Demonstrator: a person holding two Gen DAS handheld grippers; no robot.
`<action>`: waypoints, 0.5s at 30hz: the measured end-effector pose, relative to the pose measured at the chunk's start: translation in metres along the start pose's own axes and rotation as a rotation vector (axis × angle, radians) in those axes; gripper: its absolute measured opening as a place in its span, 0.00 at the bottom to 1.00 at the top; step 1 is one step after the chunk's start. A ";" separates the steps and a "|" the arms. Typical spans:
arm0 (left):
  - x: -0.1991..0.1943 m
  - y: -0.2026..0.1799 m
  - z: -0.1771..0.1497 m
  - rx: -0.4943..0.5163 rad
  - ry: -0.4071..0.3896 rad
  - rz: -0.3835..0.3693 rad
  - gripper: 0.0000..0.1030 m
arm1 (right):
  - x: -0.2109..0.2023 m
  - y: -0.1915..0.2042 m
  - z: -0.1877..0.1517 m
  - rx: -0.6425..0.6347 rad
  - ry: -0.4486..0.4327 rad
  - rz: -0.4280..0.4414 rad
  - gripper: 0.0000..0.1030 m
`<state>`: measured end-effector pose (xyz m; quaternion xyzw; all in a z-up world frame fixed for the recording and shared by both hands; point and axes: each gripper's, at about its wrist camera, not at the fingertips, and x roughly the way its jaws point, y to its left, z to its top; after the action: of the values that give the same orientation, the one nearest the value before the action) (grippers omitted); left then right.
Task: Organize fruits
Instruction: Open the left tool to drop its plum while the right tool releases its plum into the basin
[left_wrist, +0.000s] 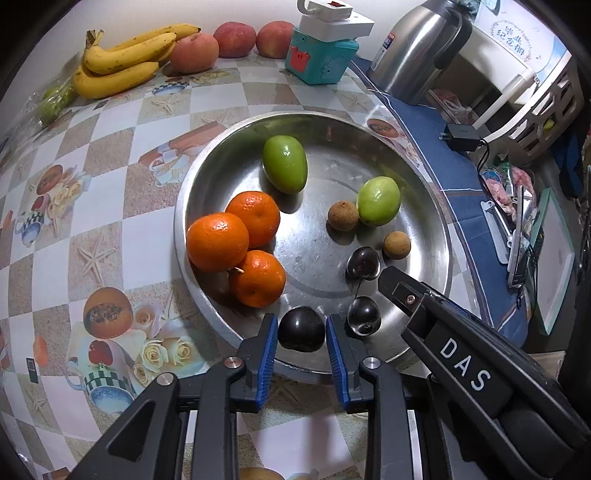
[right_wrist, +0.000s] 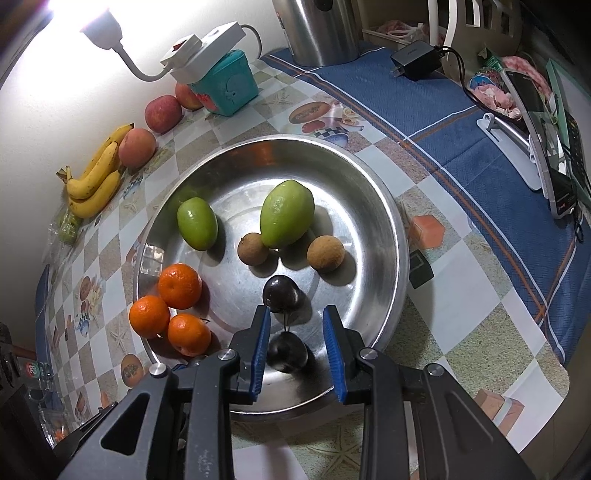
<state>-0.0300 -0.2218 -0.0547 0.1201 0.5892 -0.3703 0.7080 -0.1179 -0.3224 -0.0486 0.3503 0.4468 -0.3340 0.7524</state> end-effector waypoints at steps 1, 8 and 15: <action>0.000 0.000 0.000 0.001 -0.001 -0.001 0.31 | 0.000 0.000 0.000 0.000 -0.001 0.000 0.30; -0.002 -0.002 0.000 0.010 -0.007 0.005 0.33 | -0.003 -0.001 0.000 0.007 -0.015 0.001 0.35; -0.010 0.005 0.002 -0.012 -0.027 0.023 0.33 | -0.013 -0.004 0.001 0.037 -0.059 0.015 0.35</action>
<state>-0.0254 -0.2150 -0.0460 0.1178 0.5802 -0.3603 0.7209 -0.1254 -0.3232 -0.0377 0.3575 0.4152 -0.3467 0.7613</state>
